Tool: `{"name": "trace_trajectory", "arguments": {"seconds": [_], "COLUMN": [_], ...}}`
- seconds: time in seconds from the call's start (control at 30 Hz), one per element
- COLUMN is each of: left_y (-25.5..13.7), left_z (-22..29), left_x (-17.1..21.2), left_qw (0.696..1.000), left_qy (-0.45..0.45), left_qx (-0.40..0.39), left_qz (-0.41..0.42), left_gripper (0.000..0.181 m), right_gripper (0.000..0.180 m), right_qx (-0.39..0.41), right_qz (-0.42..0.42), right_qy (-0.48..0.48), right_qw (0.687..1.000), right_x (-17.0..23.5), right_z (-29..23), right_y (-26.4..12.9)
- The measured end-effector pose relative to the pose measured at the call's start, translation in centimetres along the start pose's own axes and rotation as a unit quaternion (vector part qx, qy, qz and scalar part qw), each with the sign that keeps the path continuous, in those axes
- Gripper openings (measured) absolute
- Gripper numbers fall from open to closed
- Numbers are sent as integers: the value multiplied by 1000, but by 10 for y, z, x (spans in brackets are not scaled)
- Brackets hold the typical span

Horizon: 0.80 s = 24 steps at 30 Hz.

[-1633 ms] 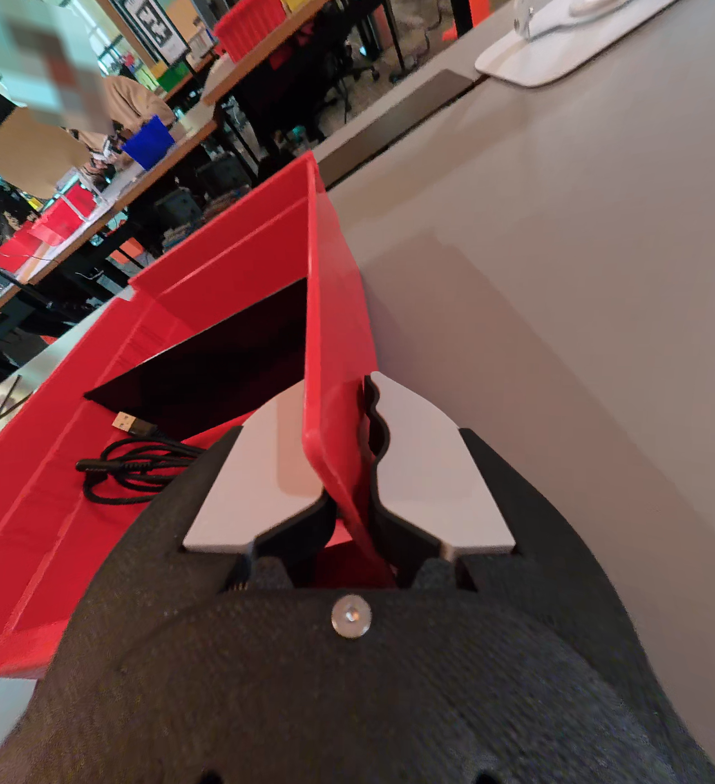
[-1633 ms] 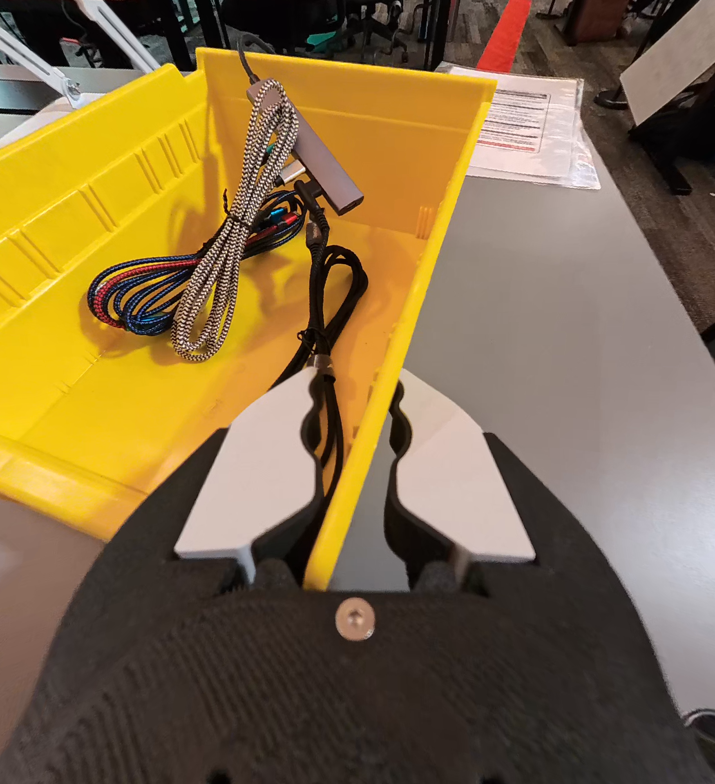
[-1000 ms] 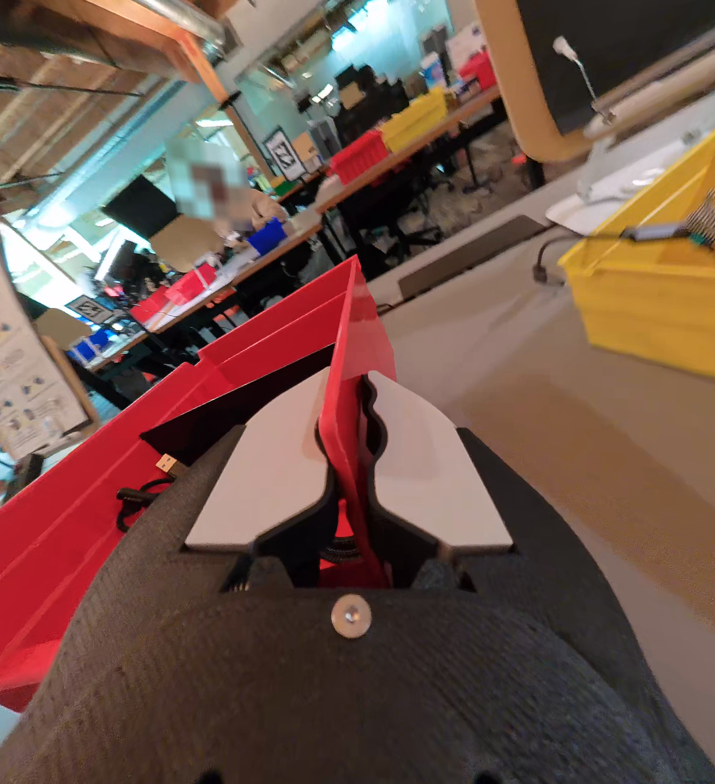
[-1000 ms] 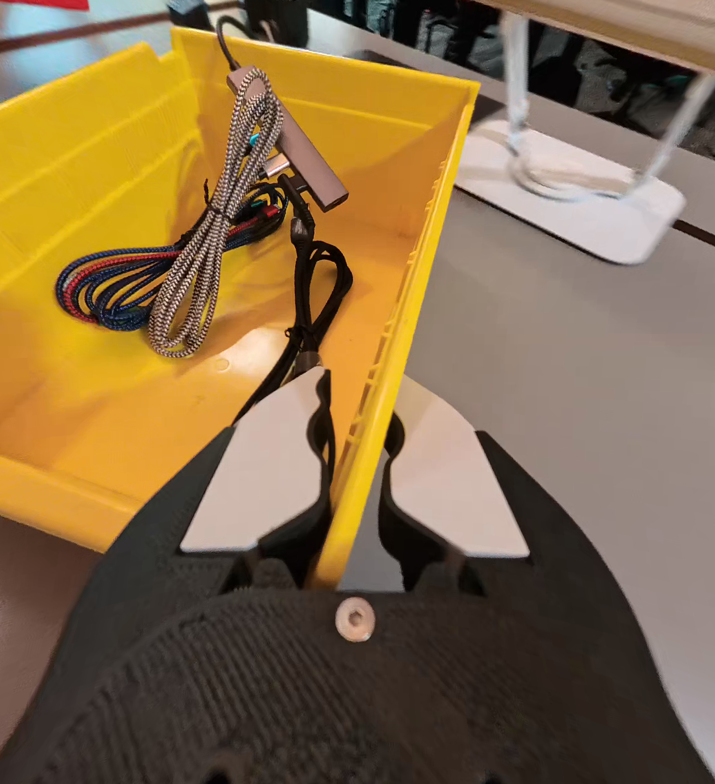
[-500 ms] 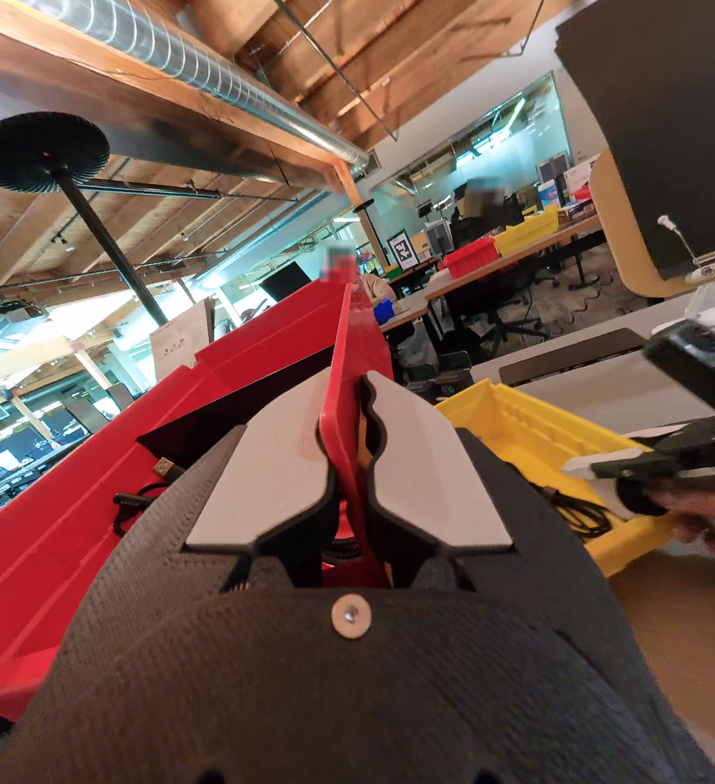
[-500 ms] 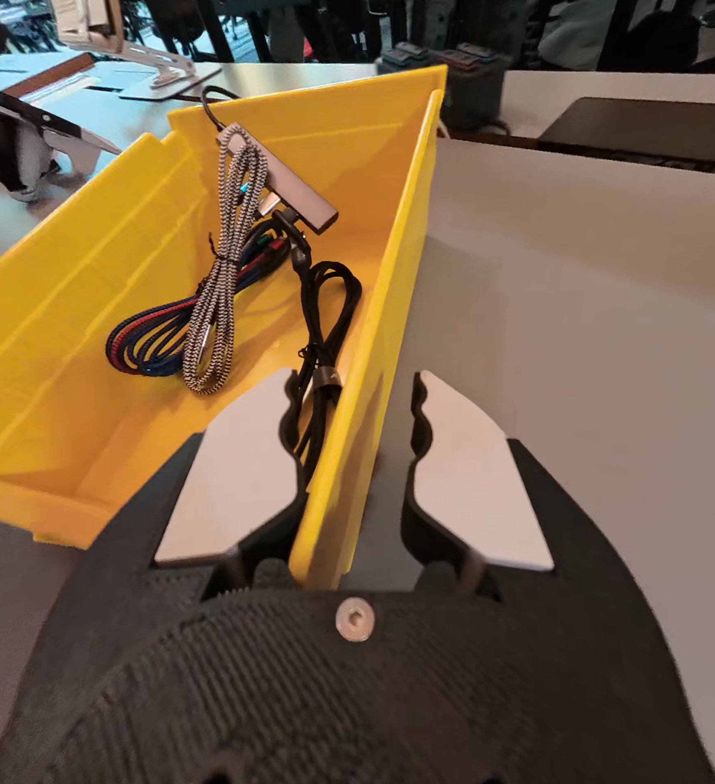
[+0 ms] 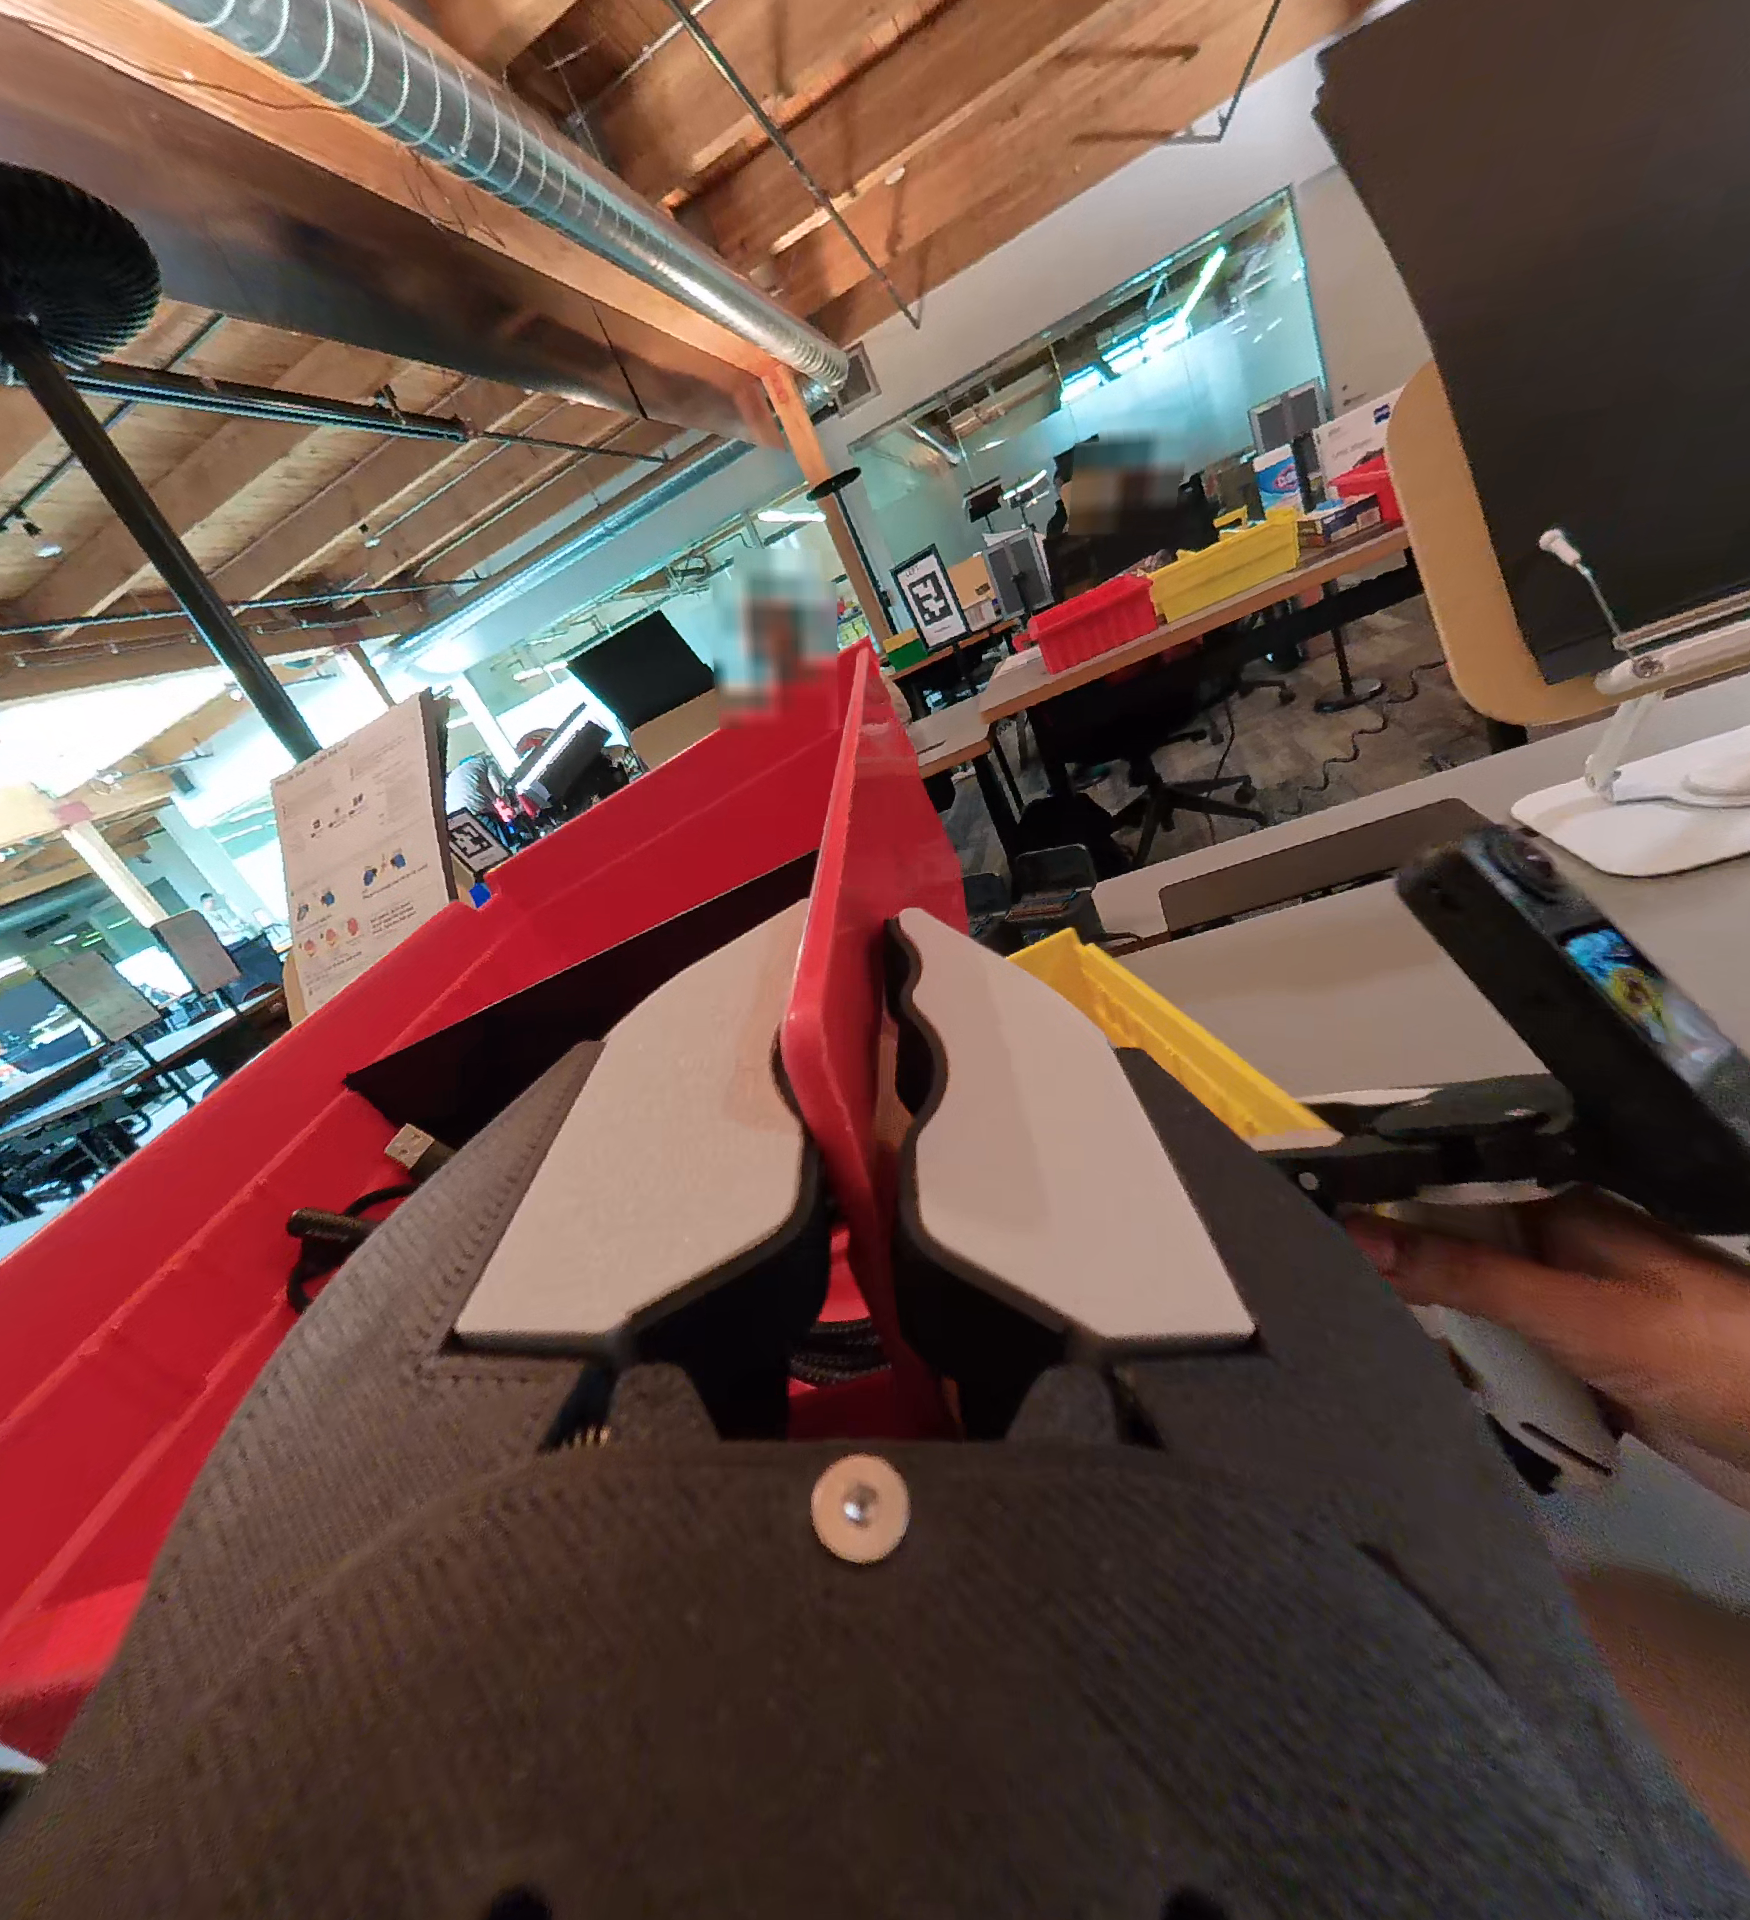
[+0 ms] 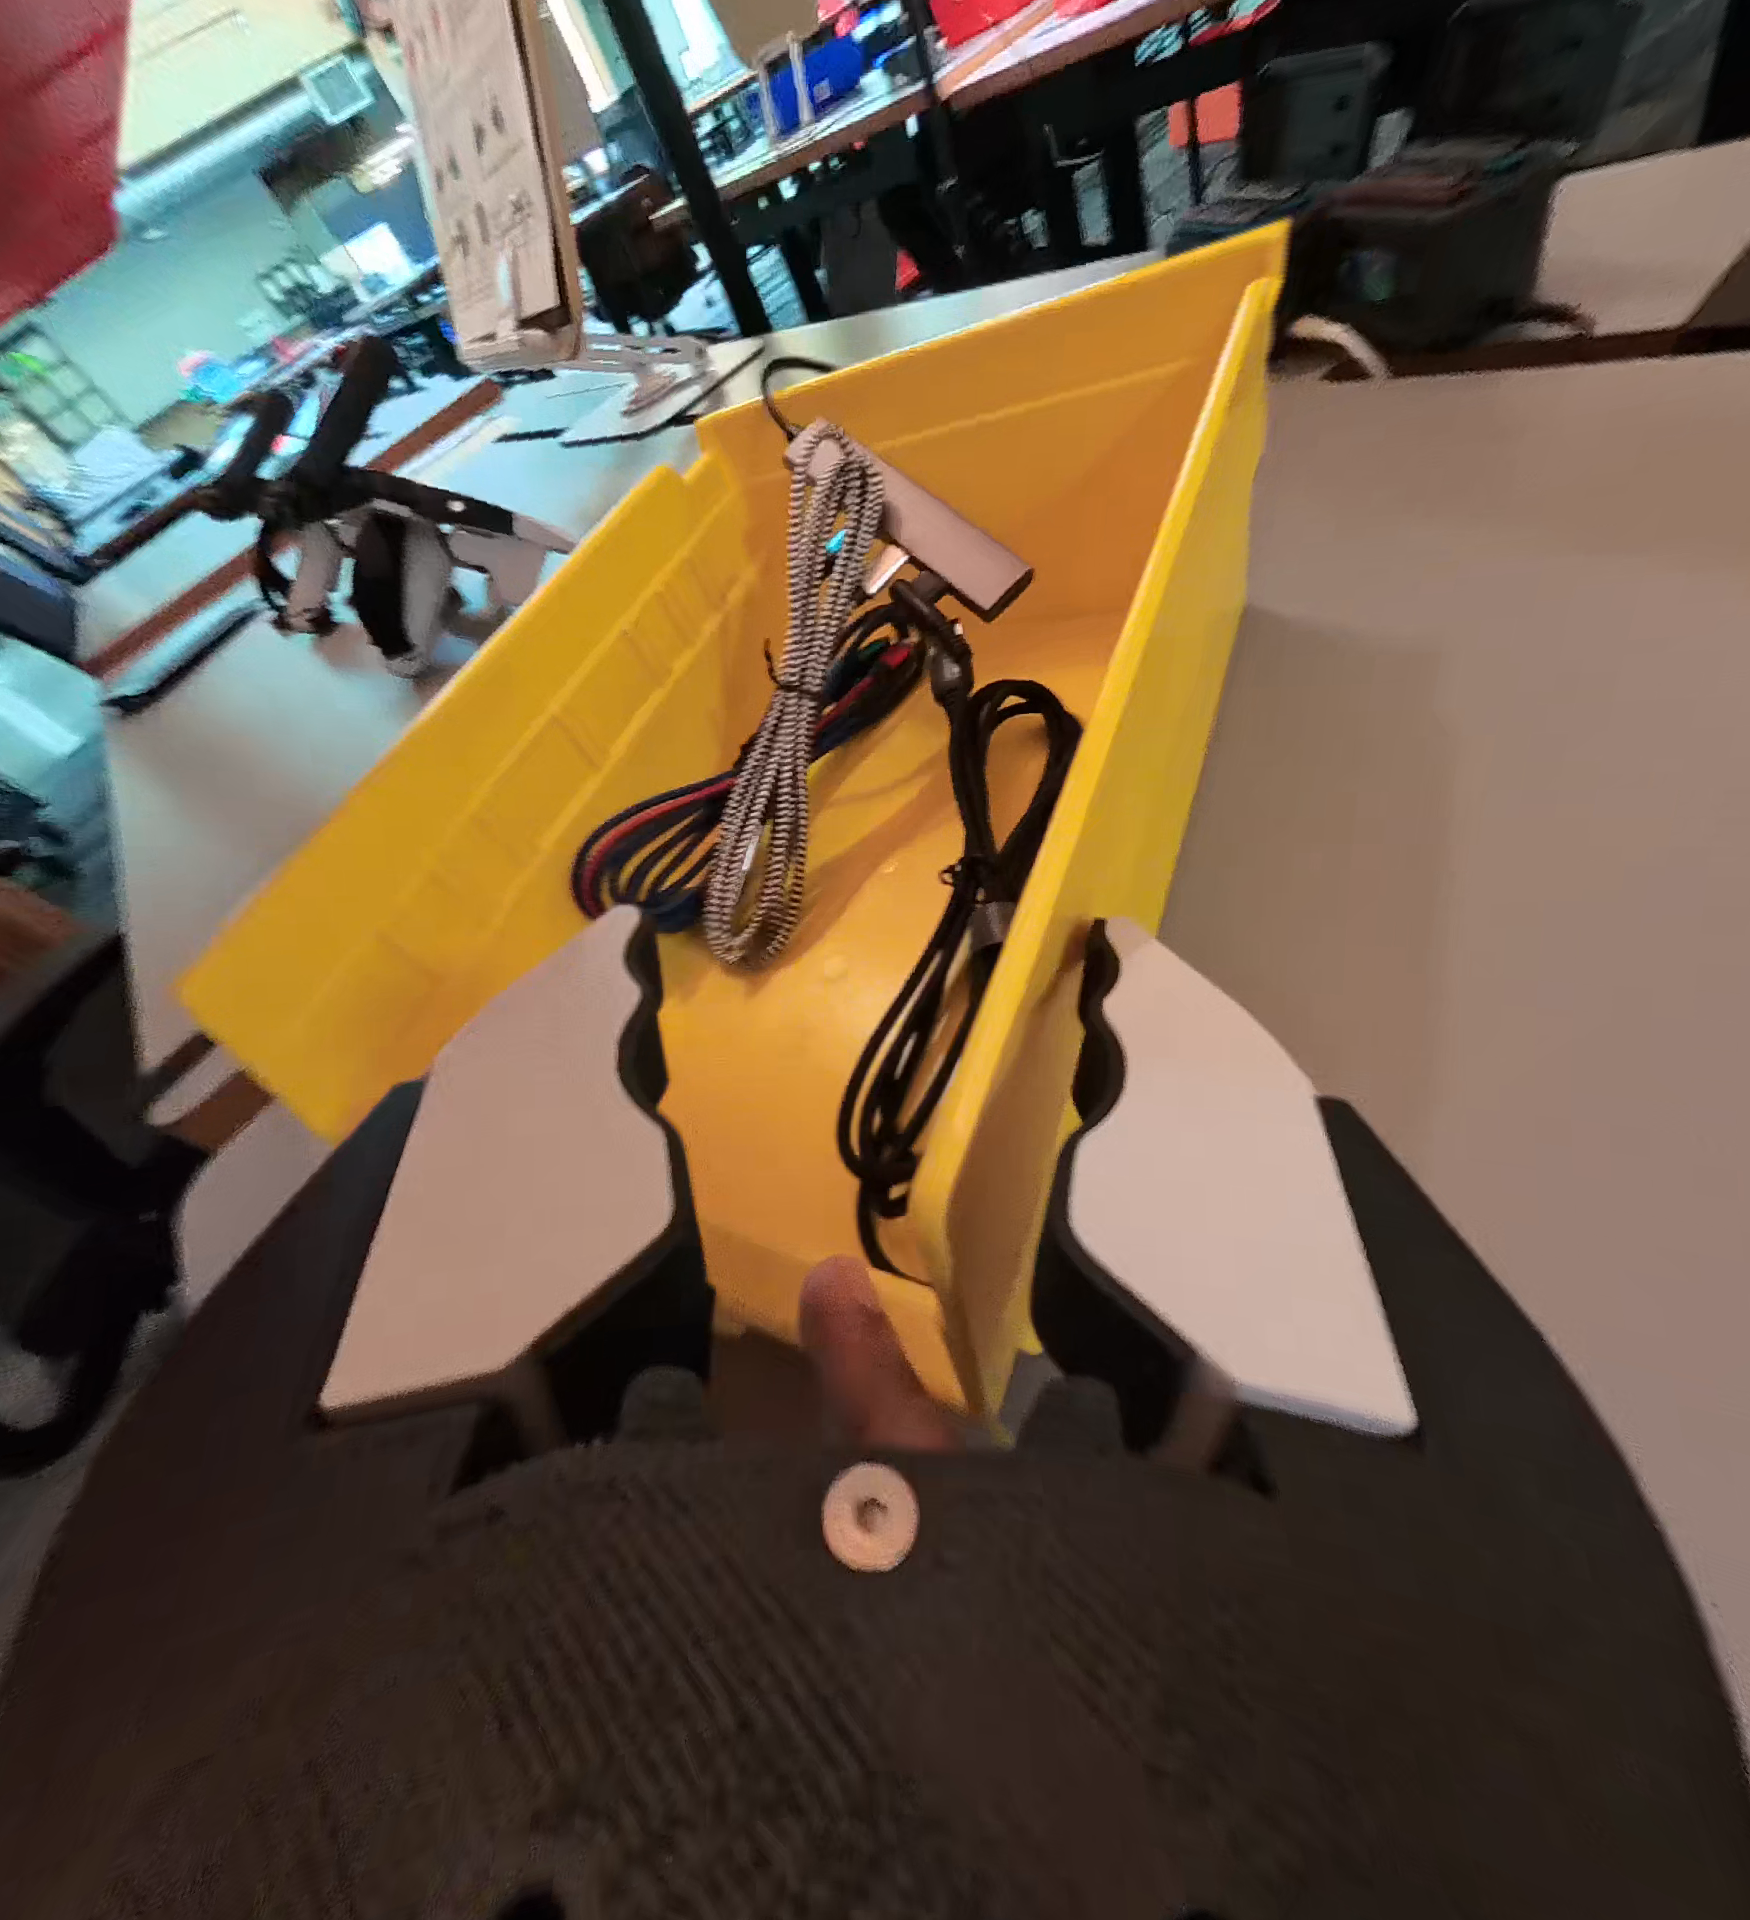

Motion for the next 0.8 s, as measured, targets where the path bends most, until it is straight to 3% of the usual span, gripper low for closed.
{"name": "trace_trajectory", "arguments": {"seconds": [0.07, 0.13, 0.23, 0.33, 0.47, 0.6, 0.8], "left_y": [-1, -2, 1, 5, 7, 0, -7], "left_z": [2, 5, 16, 37, 77, 134, 242], "left_x": [-4, -6, -10, -16, -32, -57, -80], "left_qw": [1000, 1000, 999, 997, 990, 975, 936], "left_qy": [2, 5, 10, 13, 19, 14, -12], "left_qx": [3, 10, 30, 68, 135, 210, 338], "left_qz": [7, 13, 19, 22, 38, 75, 91], "left_gripper": [8, 7, 5, 5, 5, 6, 6], "right_gripper": [78, 70, 66, 69, 61, 58, 58], "right_qx": [-46, -77, -110, -117, -55, 65, 239], "right_qz": [-29, -5, 58, 64, 52, 24, 46], "right_qy": [0, -32, -86, -147, -230, -282, -207], "right_qw": [999, 997, 989, 980, 970, 957, 948], "right_x": [1, -8, -36, -52, -58, -50, -26], "right_z": [-10, -11, 4, 43, 124, 206, 286], "right_y": [-1, -16, -58, -113, -204, -304, -453]}}
Point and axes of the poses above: each gripper's, where its closed fingertips meet, y out along the fingers, x out of its underside, z = x × y across the jaws, the point moved 4 cm from there along -y, back along the fingers, and after that the axes turned 3 degrees about y, right-handed, at the moved point
